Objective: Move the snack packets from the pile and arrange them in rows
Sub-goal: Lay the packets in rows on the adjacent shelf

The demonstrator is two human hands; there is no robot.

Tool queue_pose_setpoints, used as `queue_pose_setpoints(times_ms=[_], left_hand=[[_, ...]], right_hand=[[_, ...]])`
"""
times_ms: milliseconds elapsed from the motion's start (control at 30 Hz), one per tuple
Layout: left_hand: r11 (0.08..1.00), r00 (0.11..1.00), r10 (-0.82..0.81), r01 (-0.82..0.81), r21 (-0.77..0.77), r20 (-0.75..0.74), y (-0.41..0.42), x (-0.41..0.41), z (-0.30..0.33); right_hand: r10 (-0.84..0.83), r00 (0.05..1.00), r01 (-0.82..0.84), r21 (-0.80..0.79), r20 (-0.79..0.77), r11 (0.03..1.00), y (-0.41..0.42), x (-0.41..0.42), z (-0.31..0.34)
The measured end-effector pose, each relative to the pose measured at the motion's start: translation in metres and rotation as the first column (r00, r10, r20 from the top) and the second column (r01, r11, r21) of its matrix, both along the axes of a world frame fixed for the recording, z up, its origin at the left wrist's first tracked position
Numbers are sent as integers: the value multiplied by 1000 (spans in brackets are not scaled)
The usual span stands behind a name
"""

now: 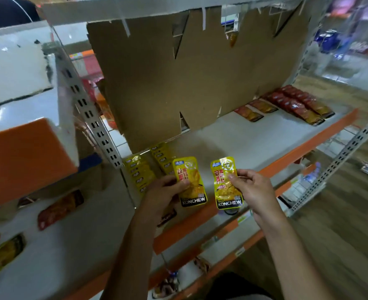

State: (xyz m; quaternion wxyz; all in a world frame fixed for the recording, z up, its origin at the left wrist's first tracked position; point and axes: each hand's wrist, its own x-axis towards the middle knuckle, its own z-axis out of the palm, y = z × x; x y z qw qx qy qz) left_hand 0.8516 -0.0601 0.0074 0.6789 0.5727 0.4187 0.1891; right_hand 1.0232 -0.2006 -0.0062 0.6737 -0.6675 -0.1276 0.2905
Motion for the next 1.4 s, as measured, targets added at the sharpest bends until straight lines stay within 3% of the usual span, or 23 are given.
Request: queue_pose_setpoints(times_ms=[133,333,633,900,1233,1400], left_hand=[[997,999,13,-9,74,-49,8,27,0],[982,983,178,-175,70,-40,14,86,1],[878,881,446,-397,267,-159,4,160,-10],[797,766,560,-394,458,-316,15,189,-12],[742,588,638,-294,603,-498,61,198,-19],[743,546,640,-261,617,-540,78,201,-22]], right_hand=[[23,1000,-23,-13,9,1000,8,30,-1],[134,991,-134,-54,-1,989,29,105,-9],[386,922,-384,-111,2,917,64,198,-6],[508,860,-499,-136,40,856,93,228,-8],[592,804,-575,-179,62,799,123,238,-9],[597,798,-581,-160,80,798,141,236,-9]])
